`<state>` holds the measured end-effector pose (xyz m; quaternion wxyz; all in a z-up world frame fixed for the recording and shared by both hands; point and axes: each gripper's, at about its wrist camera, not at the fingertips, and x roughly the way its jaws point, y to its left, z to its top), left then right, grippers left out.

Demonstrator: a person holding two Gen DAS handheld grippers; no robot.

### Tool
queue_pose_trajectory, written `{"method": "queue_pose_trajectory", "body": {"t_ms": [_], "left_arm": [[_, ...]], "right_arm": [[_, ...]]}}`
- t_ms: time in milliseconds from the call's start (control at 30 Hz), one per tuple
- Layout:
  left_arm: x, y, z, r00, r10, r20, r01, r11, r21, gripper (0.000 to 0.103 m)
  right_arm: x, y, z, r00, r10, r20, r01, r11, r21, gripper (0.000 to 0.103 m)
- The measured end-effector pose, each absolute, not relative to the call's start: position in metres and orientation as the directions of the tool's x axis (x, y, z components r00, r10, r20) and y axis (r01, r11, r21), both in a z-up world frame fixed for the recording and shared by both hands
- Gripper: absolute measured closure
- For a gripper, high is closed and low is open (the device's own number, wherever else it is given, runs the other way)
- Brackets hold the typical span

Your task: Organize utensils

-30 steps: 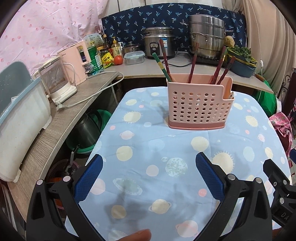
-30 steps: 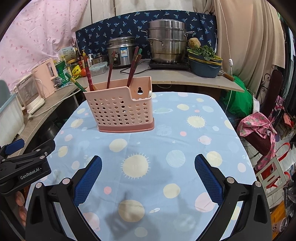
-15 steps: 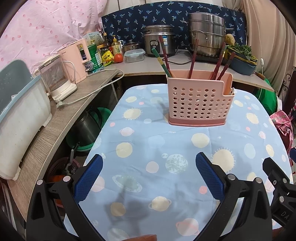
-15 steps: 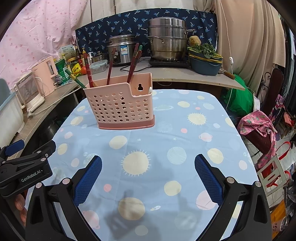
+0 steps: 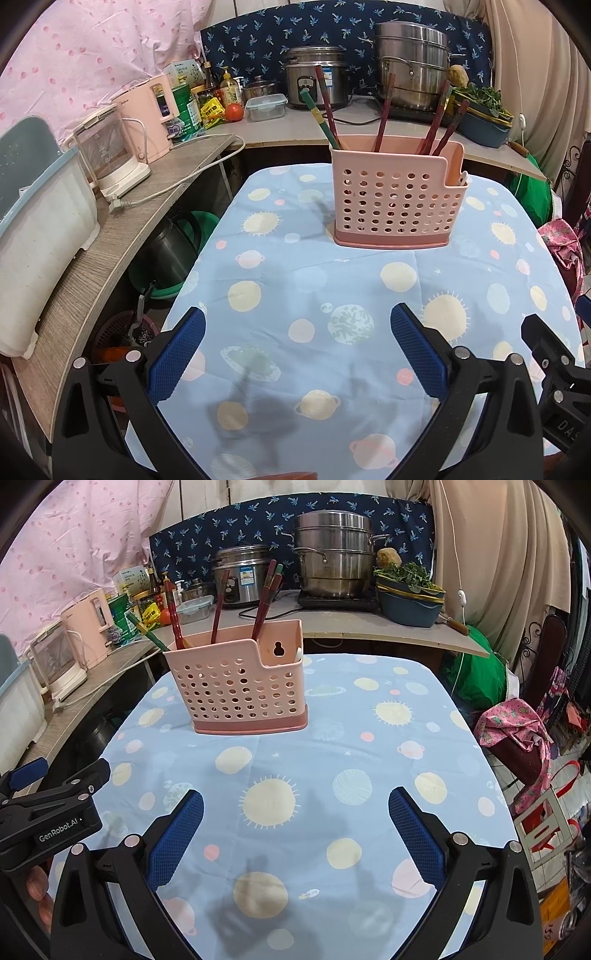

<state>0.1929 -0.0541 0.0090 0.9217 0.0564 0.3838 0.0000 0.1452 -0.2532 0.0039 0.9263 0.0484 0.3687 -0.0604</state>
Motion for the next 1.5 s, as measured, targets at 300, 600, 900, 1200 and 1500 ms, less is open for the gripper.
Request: {"method": "queue_pose_trajectory", "body": {"t_ms": [300,600,900,1200,1500], "left_arm": [[0.1933,-0.0555,0.0089,0.714,0.042,-0.699,0.045,0.993,0.106,0.007],[0.1941,-0.0538,0.0074,0.708,0.044,-0.705,0.044,0.993,0.106,0.007],[0.1943,-0.0531,0.0068,0.707,0.045,-0.706,0.042,0.993,0.106,0.007],[0.1941,-0.0526,0.0061,0.706,0.047,-0.706,0.042,0.993,0.108,0.007],[0.1914,-0.0506,0.0028,0.71,0.04,-0.703,0.048,0.993,0.105,0.007]], "right_arm": [[0.146,-0.2539,0.0018,0.718,-0.077,-0.692,0.148,0.988,0.044,0.007],[0.1462,-0.2539,0.0016,0.717,-0.077,-0.693,0.149,0.988,0.045,0.007],[0.1465,-0.2548,-0.0003,0.717,-0.078,-0.693,0.151,0.987,0.045,0.007],[0.1464,-0.2551,-0.001,0.717,-0.078,-0.693,0.151,0.987,0.045,0.007],[0.145,-0.254,-0.0022,0.729,-0.107,-0.676,0.155,0.988,0.011,0.007]]}}
